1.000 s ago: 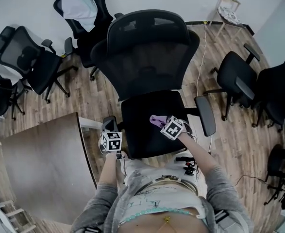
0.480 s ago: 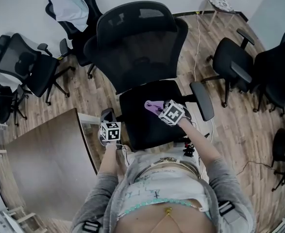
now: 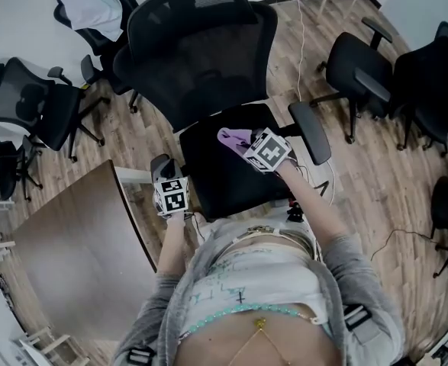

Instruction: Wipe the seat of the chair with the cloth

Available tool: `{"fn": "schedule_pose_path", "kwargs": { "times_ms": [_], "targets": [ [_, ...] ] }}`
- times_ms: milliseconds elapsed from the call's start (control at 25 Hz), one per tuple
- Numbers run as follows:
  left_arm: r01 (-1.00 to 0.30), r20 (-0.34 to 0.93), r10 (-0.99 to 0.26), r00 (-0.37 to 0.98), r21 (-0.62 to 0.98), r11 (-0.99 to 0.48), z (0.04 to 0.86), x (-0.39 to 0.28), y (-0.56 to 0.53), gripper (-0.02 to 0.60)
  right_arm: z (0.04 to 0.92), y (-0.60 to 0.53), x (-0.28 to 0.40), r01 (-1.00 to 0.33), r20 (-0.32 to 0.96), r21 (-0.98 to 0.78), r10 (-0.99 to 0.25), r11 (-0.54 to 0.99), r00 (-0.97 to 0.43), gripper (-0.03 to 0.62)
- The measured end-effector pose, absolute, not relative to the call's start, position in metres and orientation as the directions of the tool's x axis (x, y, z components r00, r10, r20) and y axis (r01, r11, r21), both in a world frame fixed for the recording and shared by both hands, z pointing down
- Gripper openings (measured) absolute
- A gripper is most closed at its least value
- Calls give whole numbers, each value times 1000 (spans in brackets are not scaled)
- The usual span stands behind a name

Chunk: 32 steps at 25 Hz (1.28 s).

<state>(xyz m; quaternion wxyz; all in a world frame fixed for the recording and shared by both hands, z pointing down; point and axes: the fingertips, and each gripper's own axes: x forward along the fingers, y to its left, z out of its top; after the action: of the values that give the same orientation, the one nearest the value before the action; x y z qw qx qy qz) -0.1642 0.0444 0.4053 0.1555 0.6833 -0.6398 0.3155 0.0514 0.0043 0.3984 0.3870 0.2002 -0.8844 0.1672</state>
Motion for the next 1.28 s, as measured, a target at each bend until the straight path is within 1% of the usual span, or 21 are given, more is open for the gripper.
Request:
{"fn": "schedule_pose_path", "kwargs": {
  "times_ms": [200, 600, 960, 1280],
  "targets": [
    [-986, 570, -821, 34, -114, -120, 372, -126, 43, 3, 375, 6, 54, -485, 700, -156, -251, 861, -669, 48],
    [-987, 425, -898, 114, -52, -151, 300, -76, 30, 3, 324, 4, 61, -488, 600, -120, -329, 864, -730, 48],
    [-981, 346, -927, 143, -78, -180, 249, -65, 25, 3, 292, 4, 57, -474, 523, -98, -360, 875, -773, 48],
    [-983, 227, -958, 176, -14, -184, 201, -51, 22, 3, 259, 1, 65, -472, 428, -90, -394, 877, -813, 48]
  ]
}}
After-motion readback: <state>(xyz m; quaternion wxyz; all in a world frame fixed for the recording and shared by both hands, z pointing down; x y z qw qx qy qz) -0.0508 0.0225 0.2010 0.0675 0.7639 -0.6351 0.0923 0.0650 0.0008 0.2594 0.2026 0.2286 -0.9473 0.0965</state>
